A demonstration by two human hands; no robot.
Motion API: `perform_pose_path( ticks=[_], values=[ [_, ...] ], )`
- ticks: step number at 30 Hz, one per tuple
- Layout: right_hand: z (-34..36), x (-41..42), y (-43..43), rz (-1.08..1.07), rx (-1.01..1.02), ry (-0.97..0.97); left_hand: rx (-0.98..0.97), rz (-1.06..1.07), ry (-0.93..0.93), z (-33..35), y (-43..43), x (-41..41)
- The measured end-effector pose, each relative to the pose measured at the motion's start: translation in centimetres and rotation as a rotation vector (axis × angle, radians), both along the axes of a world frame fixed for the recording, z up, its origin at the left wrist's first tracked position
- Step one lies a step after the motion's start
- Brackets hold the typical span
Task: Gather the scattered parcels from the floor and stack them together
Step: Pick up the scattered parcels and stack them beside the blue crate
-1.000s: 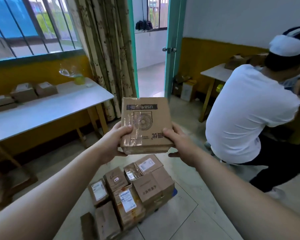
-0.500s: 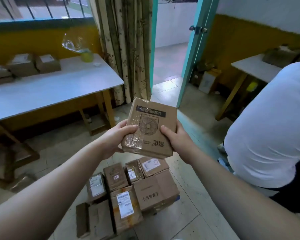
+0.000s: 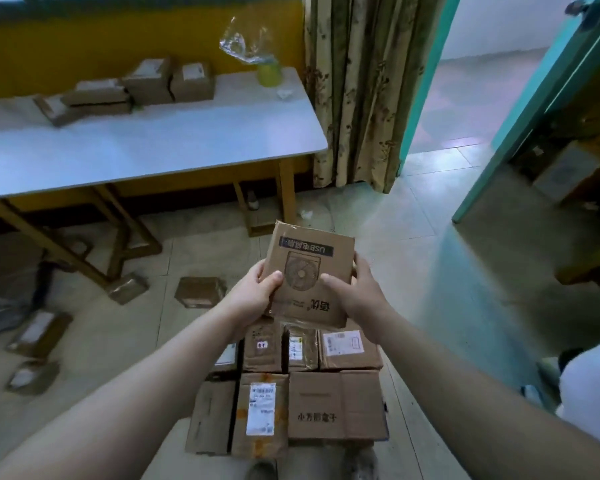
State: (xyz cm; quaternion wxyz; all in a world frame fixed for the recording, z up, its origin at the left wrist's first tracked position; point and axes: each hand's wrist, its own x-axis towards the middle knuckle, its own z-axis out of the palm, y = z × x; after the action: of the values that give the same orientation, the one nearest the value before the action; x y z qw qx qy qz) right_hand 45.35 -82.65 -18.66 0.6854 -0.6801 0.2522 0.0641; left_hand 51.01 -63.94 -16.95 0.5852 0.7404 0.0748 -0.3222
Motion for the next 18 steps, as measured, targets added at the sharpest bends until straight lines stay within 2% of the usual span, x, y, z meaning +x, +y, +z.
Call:
perform_pose_path(
  ticks=[4,10,13,18],
  values=[
    [-6.7,2.4,-2.2,0.154,-0.078,0.165,0.13,0.073,0.076,-7.1,-2.7,1.4],
    [-20.1,4.7,-3.1,0.169,-0.2,0.226,0.367,-0.001,0.051,-19.9,-3.6,4.2],
    [-27.0,5.5,-2.1,0.182,-0.269,0.291,0.42,-0.012,0.047,-26.4,-3.2,4.6],
    [-35.4,5.7,-0.4,0.279,-0.354,0.358,0.498,-0.176,0.144,-34.8,-1.6,3.8]
  ],
)
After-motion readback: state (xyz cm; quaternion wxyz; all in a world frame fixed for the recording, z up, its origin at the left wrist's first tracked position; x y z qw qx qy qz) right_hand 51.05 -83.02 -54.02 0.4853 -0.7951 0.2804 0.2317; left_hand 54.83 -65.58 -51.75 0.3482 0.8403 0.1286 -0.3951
